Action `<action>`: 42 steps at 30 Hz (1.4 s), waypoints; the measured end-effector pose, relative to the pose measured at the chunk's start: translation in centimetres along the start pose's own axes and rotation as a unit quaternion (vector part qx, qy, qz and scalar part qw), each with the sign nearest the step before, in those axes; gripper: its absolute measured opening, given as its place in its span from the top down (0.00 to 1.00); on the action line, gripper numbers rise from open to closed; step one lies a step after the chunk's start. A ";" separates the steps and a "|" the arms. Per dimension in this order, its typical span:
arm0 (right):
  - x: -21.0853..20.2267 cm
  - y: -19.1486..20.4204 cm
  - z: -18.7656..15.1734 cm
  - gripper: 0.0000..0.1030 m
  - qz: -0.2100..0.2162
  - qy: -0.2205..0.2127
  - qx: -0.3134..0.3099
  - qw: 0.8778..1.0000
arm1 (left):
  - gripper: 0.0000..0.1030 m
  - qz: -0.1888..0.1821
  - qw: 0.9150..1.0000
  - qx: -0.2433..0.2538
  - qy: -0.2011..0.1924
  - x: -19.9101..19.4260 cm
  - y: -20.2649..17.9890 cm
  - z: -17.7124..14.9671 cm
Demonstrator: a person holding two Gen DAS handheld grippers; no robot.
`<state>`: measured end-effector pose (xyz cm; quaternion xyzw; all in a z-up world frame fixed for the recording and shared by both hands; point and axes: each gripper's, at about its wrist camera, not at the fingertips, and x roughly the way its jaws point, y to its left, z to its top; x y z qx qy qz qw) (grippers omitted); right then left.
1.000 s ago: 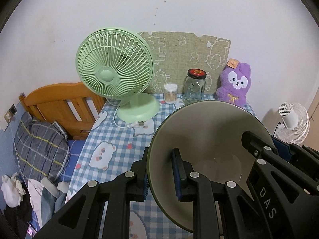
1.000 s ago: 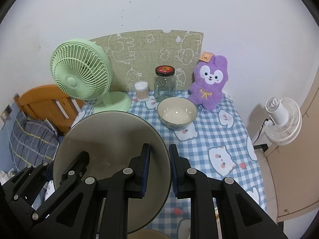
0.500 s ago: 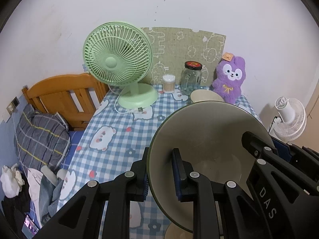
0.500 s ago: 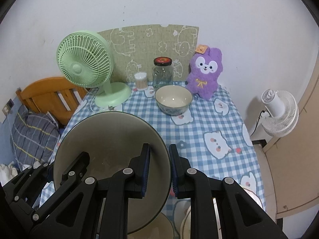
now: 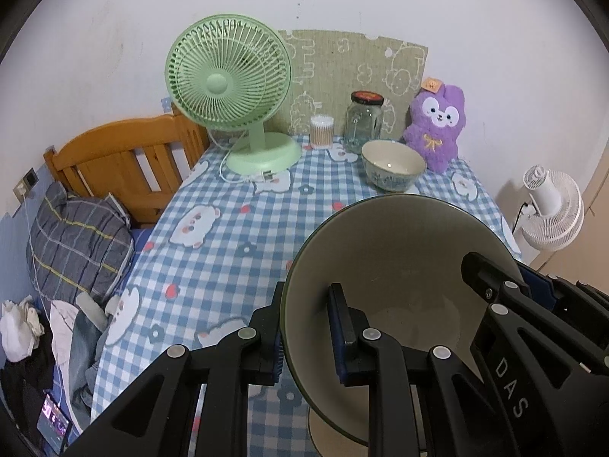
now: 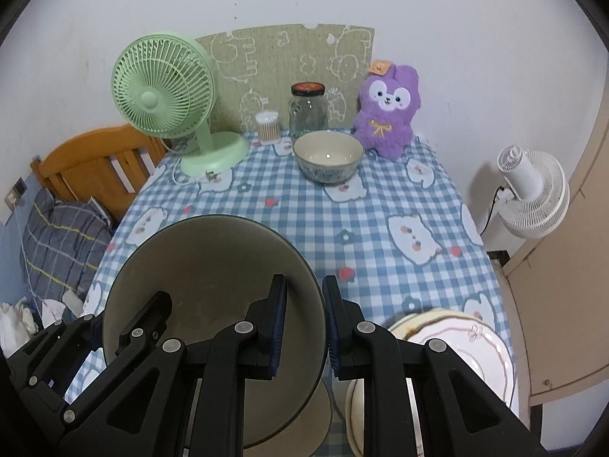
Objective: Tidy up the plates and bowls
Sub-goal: 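Lift the bowl and carry it back toward the placed bowl by the plates, then lower the bowl into the placed bowl and open both grippers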
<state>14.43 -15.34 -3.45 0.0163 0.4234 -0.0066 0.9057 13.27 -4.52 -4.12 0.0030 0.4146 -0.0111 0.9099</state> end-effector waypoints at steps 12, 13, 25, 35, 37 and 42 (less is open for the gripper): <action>0.6 -0.4 -2.8 0.78 -0.004 0.016 0.001 1.000 | 0.83 -0.003 1.000 0.003 0.015 0.5 -0.3 -3.0; 0.7 -0.5 -3.0 0.78 -0.004 0.019 0.000 1.000 | 0.83 -0.003 1.000 0.003 0.018 0.6 -0.4 -3.3; 2.2 -1.1 -5.0 0.78 -0.009 0.050 0.005 0.999 | 0.83 -0.006 0.999 0.002 0.049 2.0 -0.9 -5.3; 3.6 -1.5 -6.0 0.78 -0.008 0.073 0.008 0.997 | 0.83 -0.003 0.998 0.004 0.070 3.2 -1.4 -6.3; 4.0 -1.5 -6.1 0.78 -0.006 0.079 0.009 0.997 | 0.83 -0.003 0.997 0.004 0.075 3.5 -1.4 -6.5; 4.5 -1.4 -6.3 0.78 -0.005 0.085 0.009 0.996 | 0.83 0.004 0.997 0.007 0.080 3.9 -1.5 -6.7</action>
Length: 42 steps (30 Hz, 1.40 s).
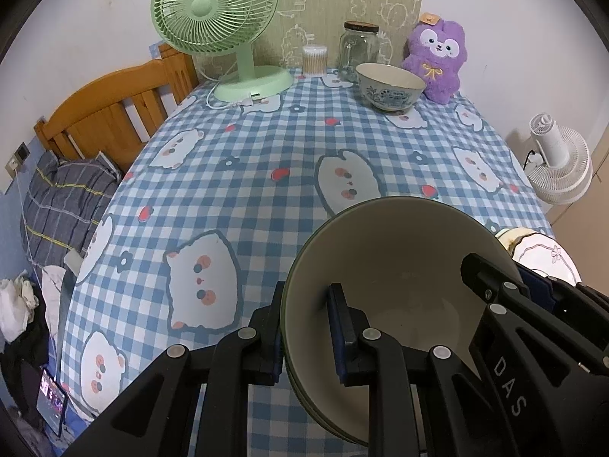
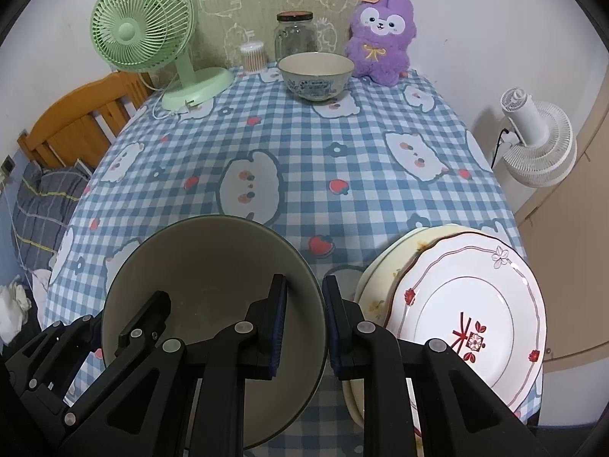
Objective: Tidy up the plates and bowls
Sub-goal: 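Lower the bowl into the placed bowl and open both grippers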
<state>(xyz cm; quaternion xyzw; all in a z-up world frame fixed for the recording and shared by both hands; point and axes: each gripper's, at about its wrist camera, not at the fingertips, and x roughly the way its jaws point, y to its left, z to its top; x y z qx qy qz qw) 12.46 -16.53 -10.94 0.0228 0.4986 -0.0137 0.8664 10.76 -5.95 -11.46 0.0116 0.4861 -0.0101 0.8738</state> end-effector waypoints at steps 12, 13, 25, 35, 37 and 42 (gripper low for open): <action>1.4 0.3 -0.6 0.78 0.000 0.019 -0.001 1.000 | 0.82 0.004 1.000 0.000 0.021 1.3 0.3 -0.6; 1.4 0.4 -0.6 0.78 0.000 0.019 0.000 1.000 | 0.82 0.004 1.000 -0.001 0.021 1.4 0.3 -0.6; 1.6 0.2 -0.4 0.77 0.006 0.020 -0.003 1.000 | 0.73 -0.008 1.000 -0.005 0.026 1.7 0.3 -0.5; 0.6 0.3 0.5 0.32 0.013 0.005 0.003 1.000 | 0.42 -0.013 1.000 0.010 0.023 1.2 0.2 0.4; 0.2 0.2 0.8 0.31 0.013 0.000 0.002 1.000 | 0.37 -0.013 1.000 0.006 0.014 0.8 0.3 0.7; -0.7 0.3 1.3 0.31 0.017 -0.009 0.000 1.000 | 0.34 -0.012 1.000 0.003 0.007 0.1 0.3 1.1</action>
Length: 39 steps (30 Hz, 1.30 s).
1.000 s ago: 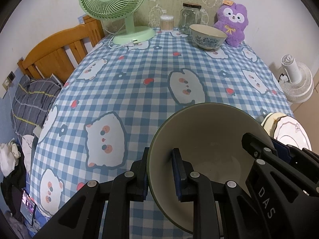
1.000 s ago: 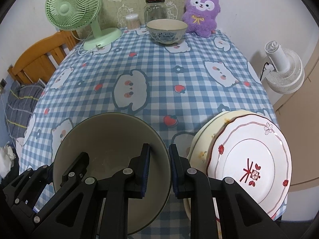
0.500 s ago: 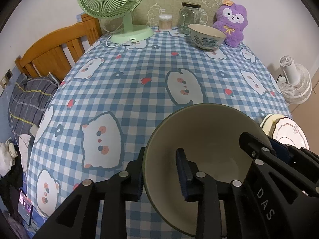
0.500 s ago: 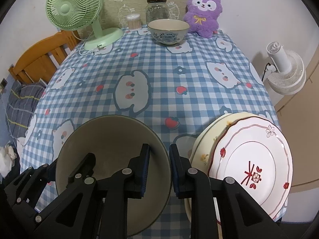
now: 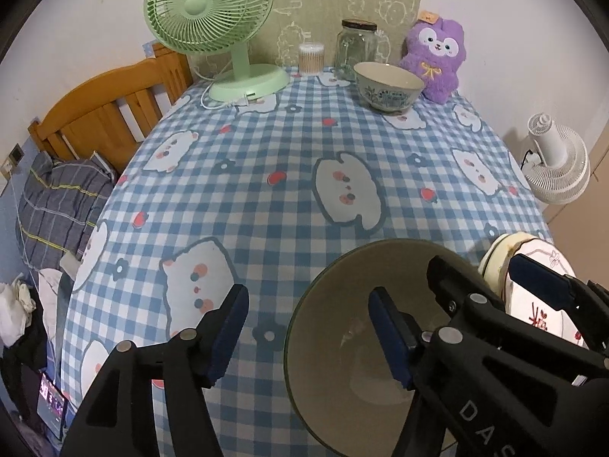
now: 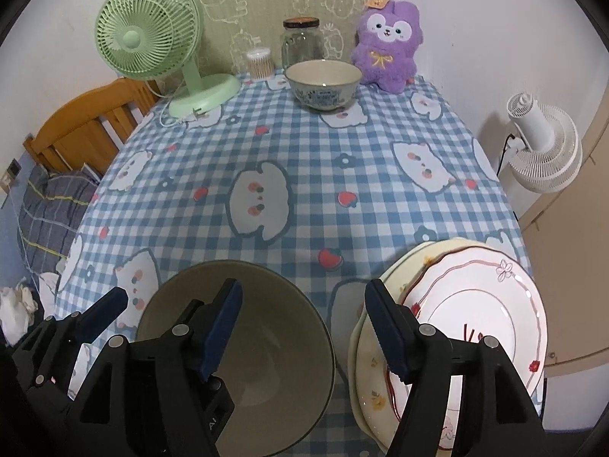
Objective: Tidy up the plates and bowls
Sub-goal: 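Lower the bowl into the placed bowl and open both grippers, then raise both grippers and move them toward the bowl beside the glass jar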
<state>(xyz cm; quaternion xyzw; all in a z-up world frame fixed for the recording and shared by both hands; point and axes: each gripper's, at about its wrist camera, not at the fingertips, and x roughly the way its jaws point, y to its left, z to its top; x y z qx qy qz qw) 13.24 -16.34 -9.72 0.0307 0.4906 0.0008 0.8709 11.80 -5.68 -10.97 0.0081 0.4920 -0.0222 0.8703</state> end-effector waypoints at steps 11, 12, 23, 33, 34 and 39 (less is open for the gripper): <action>-3.8 -0.1 1.4 0.27 0.003 -0.031 0.008 0.999 | 0.30 0.018 0.999 -0.006 -0.028 -3.2 -0.2 1.4; -4.2 -0.2 1.5 0.27 0.004 -0.034 0.010 0.999 | 0.30 0.019 0.999 -0.006 -0.032 -3.5 -0.1 1.5; -8.7 0.0 2.9 0.22 0.005 -0.074 0.002 0.997 | 0.29 0.019 0.997 -0.013 -0.070 -8.0 -0.3 2.9; -11.8 1.0 4.4 0.15 0.000 -0.099 0.005 0.995 | 0.25 0.012 0.996 -0.005 -0.091 -10.9 0.3 4.5; -12.2 1.2 4.6 0.15 -0.002 -0.103 0.007 0.995 | 0.24 0.012 0.995 -0.003 -0.095 -11.2 0.5 4.8; -13.4 2.3 5.5 0.14 -0.029 -0.125 0.007 0.992 | 0.20 0.006 0.994 0.007 -0.110 -12.2 1.1 5.8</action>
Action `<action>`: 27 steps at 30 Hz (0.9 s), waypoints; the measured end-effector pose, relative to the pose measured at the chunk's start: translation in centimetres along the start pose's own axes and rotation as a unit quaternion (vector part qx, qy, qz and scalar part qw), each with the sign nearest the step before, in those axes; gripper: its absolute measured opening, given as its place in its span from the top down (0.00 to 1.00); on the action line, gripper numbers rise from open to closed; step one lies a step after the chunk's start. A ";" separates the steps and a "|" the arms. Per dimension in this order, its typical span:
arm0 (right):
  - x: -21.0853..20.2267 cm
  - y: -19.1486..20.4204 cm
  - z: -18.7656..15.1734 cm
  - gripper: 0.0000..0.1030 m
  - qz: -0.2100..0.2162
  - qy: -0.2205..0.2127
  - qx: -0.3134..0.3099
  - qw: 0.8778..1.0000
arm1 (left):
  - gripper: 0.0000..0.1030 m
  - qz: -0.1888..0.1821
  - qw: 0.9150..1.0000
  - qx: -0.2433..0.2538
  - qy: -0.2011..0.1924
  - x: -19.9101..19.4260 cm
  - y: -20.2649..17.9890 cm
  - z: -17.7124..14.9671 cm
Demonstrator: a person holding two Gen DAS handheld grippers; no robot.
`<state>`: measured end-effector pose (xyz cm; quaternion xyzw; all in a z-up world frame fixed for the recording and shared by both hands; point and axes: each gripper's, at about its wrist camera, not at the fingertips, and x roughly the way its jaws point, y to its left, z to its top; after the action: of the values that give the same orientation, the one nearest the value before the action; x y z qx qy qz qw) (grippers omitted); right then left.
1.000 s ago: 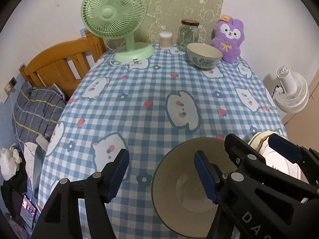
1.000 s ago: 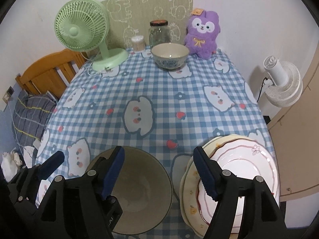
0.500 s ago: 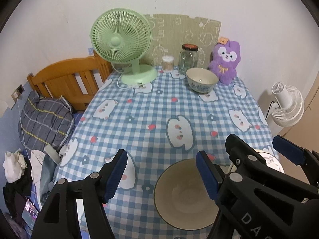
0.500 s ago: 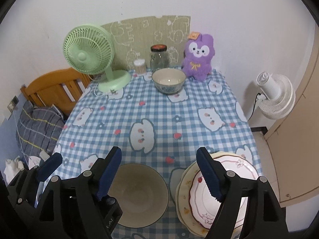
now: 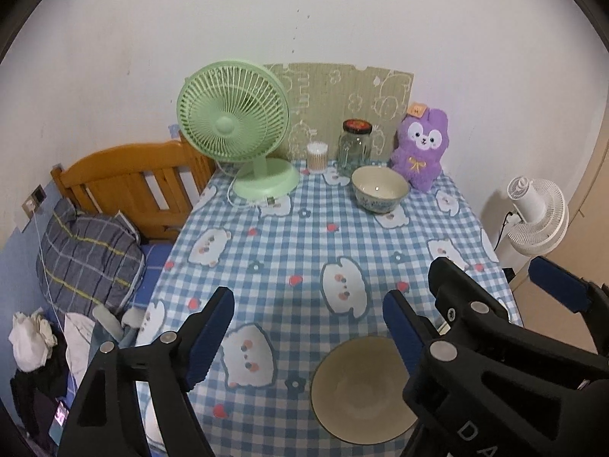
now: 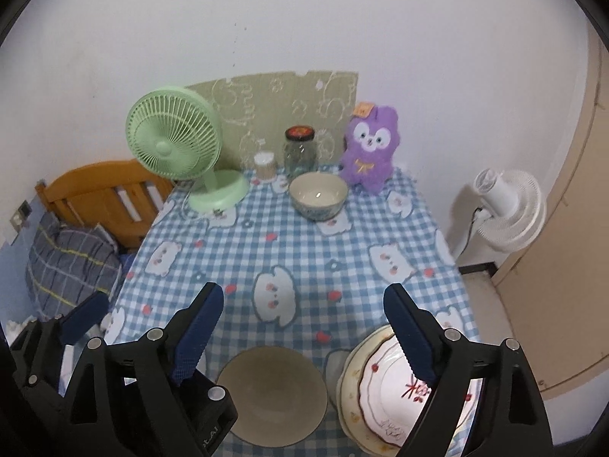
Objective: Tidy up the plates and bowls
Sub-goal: 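Raise both grippers and move them toward the bowl beside the glass jar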
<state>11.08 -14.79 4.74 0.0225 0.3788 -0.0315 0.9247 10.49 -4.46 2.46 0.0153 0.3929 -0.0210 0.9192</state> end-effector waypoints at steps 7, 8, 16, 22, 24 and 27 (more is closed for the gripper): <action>-1.0 0.7 1.4 0.14 -0.013 -0.011 0.018 1.000 | 0.15 -0.021 1.000 0.017 -0.014 -0.7 0.8 1.7; -1.2 0.8 1.7 0.14 -0.013 -0.015 0.019 1.000 | 0.14 -0.021 0.999 0.021 -0.017 -0.8 0.9 2.0; -1.6 0.6 3.4 0.14 -0.022 -0.026 0.020 0.999 | 0.12 -0.046 0.998 0.027 -0.030 -1.0 0.8 3.7; -1.1 -0.3 4.9 0.14 -0.018 -0.034 0.024 0.999 | 0.12 -0.044 0.998 0.031 -0.043 -1.0 0.0 5.0; -0.8 -0.7 5.3 0.14 -0.017 -0.037 0.022 0.999 | 0.12 -0.043 0.998 0.029 -0.046 -0.7 -0.4 5.5; -0.1 -1.2 6.0 0.14 -0.006 -0.038 0.016 0.999 | 0.12 -0.039 0.998 0.027 -0.050 -0.2 -0.9 6.1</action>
<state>15.17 -16.40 9.07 0.0341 0.3430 -0.0442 0.9377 14.70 -5.63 6.86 0.0232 0.3464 -0.0682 0.9353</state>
